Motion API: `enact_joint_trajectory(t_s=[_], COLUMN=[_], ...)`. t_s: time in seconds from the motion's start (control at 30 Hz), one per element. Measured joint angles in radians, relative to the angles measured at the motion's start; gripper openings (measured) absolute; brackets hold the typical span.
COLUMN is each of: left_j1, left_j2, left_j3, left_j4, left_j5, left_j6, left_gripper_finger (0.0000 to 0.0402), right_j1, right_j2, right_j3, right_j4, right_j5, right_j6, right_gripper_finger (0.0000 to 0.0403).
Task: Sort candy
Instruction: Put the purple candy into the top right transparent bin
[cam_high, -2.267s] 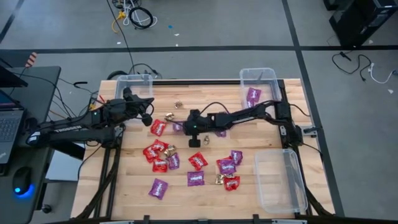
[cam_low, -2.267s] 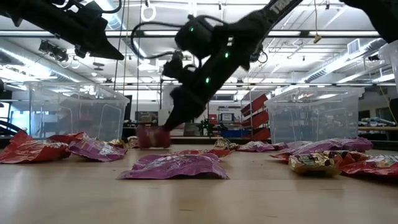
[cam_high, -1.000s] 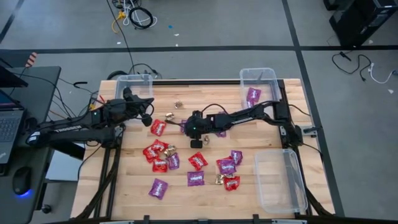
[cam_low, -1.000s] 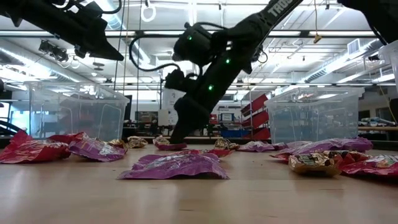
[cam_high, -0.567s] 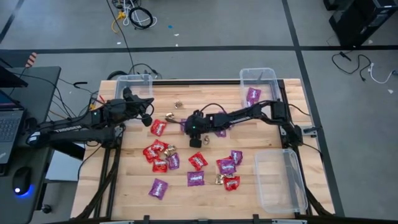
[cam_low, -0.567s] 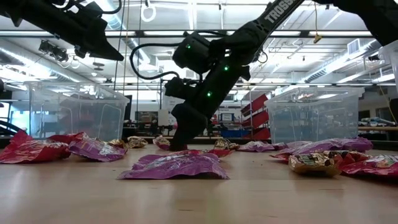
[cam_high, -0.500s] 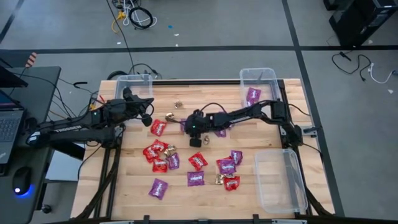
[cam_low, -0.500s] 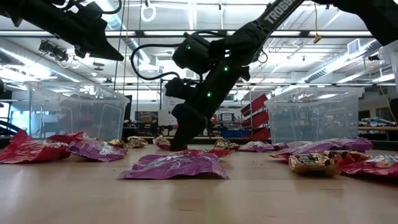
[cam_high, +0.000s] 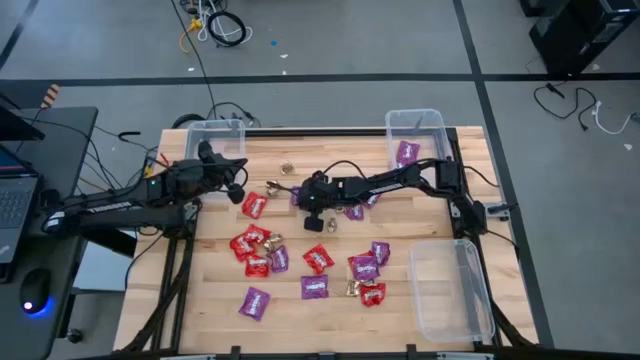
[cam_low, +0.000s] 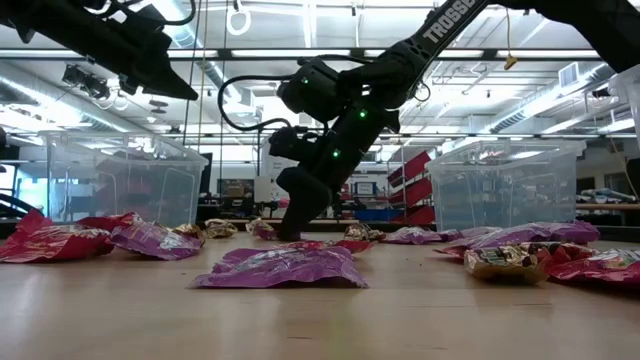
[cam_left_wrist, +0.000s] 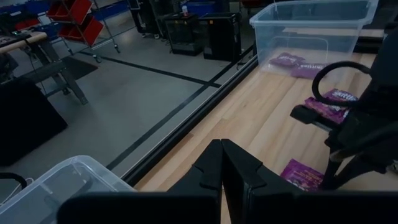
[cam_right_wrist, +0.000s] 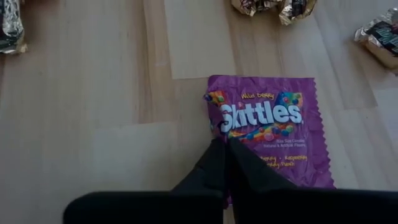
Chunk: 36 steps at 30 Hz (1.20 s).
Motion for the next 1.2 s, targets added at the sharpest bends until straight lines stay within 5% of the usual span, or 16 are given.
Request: enact_joint_trajectory(t_s=[0.6, 1.2], left_j1=[0.000, 0.000], left_j2=[0.000, 0.000], left_j3=[0.000, 0.000], left_j4=[0.003, 0.003], left_j5=[0.000, 0.000], left_j6=[0.000, 0.000], left_gripper_finger=[0.0009, 0.0009], right_j1=[0.017, -0.031], right_j2=[-0.128, -0.432], right_j3=[-0.003, -0.001], right_j4=[-0.035, -0.333], right_j5=[0.020, 0.168], right_j6=[0.066, 0.078], right_gripper_finger=[0.0000, 0.0000])
